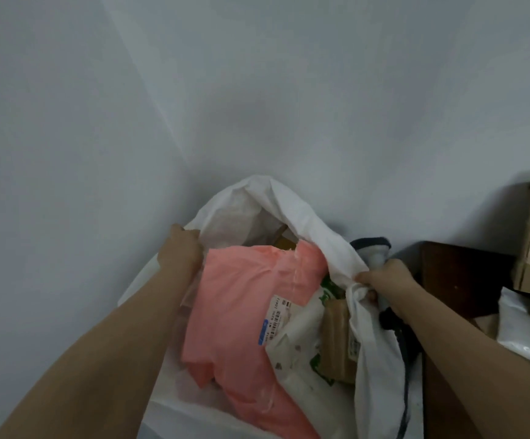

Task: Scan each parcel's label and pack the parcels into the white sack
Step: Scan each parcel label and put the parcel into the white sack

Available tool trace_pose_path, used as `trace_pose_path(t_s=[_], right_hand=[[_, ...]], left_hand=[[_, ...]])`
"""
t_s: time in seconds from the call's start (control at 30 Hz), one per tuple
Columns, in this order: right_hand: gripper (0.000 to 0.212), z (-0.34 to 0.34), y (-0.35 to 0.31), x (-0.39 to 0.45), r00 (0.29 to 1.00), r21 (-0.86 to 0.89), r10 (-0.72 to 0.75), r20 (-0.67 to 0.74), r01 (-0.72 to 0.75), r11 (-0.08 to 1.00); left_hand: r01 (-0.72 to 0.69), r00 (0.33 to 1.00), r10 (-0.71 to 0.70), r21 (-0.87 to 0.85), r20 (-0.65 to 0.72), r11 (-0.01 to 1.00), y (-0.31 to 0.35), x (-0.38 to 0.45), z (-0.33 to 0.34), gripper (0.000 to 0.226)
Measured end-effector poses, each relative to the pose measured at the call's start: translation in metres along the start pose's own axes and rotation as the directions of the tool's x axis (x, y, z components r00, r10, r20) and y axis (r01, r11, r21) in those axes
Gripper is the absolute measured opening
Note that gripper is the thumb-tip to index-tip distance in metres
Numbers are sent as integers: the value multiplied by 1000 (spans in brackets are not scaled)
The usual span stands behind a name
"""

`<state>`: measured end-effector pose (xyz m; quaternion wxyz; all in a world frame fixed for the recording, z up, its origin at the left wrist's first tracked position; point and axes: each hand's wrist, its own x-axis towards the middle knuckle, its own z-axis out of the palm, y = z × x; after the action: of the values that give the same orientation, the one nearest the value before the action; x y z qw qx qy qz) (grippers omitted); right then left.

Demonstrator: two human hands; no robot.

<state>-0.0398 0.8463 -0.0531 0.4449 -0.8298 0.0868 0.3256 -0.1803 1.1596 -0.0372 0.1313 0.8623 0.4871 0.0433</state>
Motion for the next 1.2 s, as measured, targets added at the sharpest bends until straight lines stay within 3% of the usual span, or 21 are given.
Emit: trace_pose_path(t_s=[0.1, 0.2, 0.27, 0.37, 0.47, 0.53, 0.6, 0.63, 0.67, 0.73, 0.8, 0.9, 0.97, 1.1, 1.2], right_hand=[[41, -18, -24, -2, 977, 6, -133, -167, 136, 991], [48, -45, -51, -11, 915, -49, -248, -317, 245, 968], [48, -62, -72, -22, 860, -71, -322, -396, 321, 945], [54, -83, -105, -37, 752, -38, -431, -498, 477, 878], [59, -92, -123, -52, 671, 42, -476, -569, 602, 798], [59, -84, -111, -47, 721, 58, -452, -525, 560, 826], [55, -64, -79, -33, 838, -28, -381, -389, 403, 915], [50, -53, -60, -28, 899, -70, -315, -305, 309, 949], [43, -46, -45, -26, 938, -94, -248, -242, 232, 968], [35, -47, -33, -22, 947, -84, -198, -254, 182, 980], [38, -60, -42, -21, 900, -40, -248, -357, 251, 967], [51, -82, -70, -26, 823, 33, -307, -478, 366, 930], [55, -88, -77, -28, 806, 48, -337, -487, 410, 911], [45, -83, -57, -42, 893, 23, -278, -355, 305, 952], [44, -84, -22, -51, 907, 28, -275, -320, 299, 954]], left_hand=[[-92, 994, 90, -32, -63, 995, -2, 2, -16, 24], [-62, 976, 27, -159, -215, 985, -2, 12, -54, 28], [-61, 937, -17, -209, -349, 976, -5, 19, -87, 29], [-169, 852, 0, -275, -524, 946, 8, 26, -139, 28], [-232, 789, -36, -351, -613, 907, 29, 30, -162, 32], [-144, 865, -7, -261, -503, 955, 30, 22, -135, 39], [-128, 985, 118, -73, -128, 989, 17, 3, -73, 39], [-130, 990, 132, -39, 49, 991, 8, -9, -50, 36], [-124, 985, 130, -66, 109, 990, 1, -16, -40, 33], [-68, 998, 62, -232, -33, 970, -5, -5, -54, 30], [-87, 967, 9, -298, -253, 951, -2, 11, -89, 27], [-151, 917, -1, -349, -399, 925, 4, 28, -128, 26], [-138, 931, -6, -367, -365, 920, 3, 31, -126, 28], [-20, 987, -48, -409, -155, 912, 2, 11, -100, 44], [-30, 992, -24, -409, -127, 912, 1, -30, -76, 57]])
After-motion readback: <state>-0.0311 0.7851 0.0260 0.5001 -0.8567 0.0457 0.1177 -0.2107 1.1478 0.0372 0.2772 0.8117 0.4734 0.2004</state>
